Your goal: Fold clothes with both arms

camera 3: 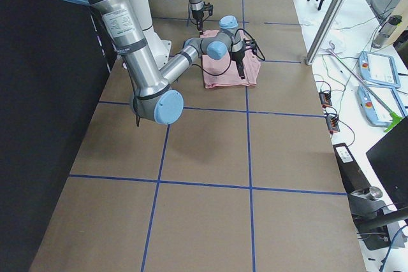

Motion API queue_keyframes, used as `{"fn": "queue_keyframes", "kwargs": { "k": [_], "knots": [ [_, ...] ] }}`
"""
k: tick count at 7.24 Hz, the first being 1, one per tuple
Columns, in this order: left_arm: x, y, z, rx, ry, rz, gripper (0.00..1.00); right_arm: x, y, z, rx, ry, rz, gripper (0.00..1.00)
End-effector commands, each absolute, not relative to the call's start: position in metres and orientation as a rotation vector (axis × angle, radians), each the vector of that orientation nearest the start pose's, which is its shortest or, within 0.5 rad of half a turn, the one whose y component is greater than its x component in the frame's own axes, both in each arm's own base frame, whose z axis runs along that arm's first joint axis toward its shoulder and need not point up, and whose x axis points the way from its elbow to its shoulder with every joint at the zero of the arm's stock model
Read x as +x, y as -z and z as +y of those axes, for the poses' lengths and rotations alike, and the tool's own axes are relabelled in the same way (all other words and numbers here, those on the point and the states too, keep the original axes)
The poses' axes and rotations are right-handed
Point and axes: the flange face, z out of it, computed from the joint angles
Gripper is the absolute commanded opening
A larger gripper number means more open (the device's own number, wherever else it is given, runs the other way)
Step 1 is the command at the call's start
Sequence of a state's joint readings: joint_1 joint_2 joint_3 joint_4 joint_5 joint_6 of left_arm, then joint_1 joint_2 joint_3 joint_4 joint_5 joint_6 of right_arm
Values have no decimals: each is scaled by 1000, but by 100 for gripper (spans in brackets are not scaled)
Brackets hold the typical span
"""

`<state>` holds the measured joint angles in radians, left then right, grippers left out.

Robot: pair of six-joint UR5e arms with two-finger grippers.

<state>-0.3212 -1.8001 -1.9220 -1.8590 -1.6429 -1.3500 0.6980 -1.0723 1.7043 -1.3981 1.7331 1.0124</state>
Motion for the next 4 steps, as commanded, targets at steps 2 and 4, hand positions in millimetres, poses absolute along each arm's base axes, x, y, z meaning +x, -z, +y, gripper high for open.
{"fn": "queue_keyframes", "kwargs": {
  "k": [2,4],
  "knots": [
    [487,-354,-303,193,30,841,0,-431,-300,-513,348,-70,-740,100],
    [461,-366,-343,270,1,795,0,-432,-301,-514,349,-73,-736,100]
  ]
}}
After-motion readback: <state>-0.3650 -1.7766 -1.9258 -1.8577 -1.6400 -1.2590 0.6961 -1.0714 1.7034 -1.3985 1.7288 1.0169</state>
